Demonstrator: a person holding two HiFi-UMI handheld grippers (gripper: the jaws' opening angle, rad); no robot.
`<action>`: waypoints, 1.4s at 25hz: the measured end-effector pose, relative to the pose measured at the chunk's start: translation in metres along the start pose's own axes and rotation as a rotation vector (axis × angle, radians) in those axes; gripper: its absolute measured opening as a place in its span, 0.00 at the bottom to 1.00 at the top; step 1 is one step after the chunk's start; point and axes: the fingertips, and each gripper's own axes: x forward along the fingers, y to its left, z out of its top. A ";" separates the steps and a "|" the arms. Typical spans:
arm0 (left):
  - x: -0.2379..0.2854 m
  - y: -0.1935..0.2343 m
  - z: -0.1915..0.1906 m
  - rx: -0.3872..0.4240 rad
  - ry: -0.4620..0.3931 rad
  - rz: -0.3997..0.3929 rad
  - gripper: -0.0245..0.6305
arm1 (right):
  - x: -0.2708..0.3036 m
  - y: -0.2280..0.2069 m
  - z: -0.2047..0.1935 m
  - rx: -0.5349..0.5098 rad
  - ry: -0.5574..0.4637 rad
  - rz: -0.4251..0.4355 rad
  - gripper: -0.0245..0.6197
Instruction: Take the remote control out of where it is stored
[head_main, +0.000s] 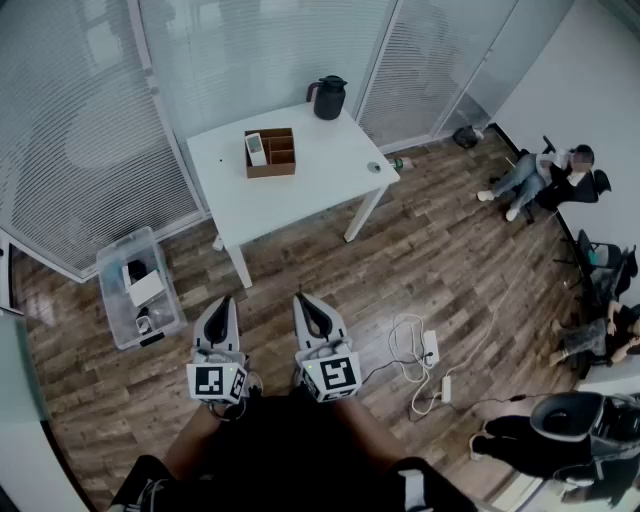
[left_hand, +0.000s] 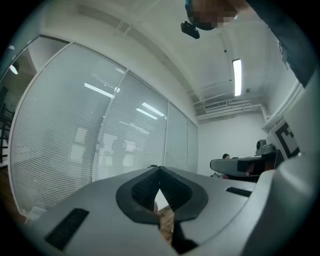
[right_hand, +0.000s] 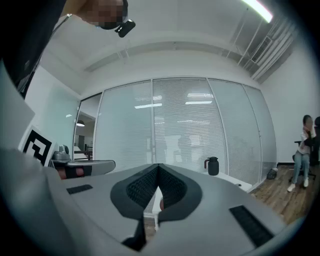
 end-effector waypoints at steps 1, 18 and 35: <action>0.000 -0.001 -0.001 -0.001 0.002 0.002 0.04 | -0.001 -0.001 0.000 -0.001 0.000 0.001 0.03; 0.002 -0.005 -0.006 0.010 0.010 0.018 0.04 | -0.002 -0.012 0.002 0.022 -0.029 -0.016 0.03; 0.008 -0.039 -0.020 0.007 0.028 0.146 0.04 | -0.012 -0.051 -0.006 0.045 0.001 0.109 0.03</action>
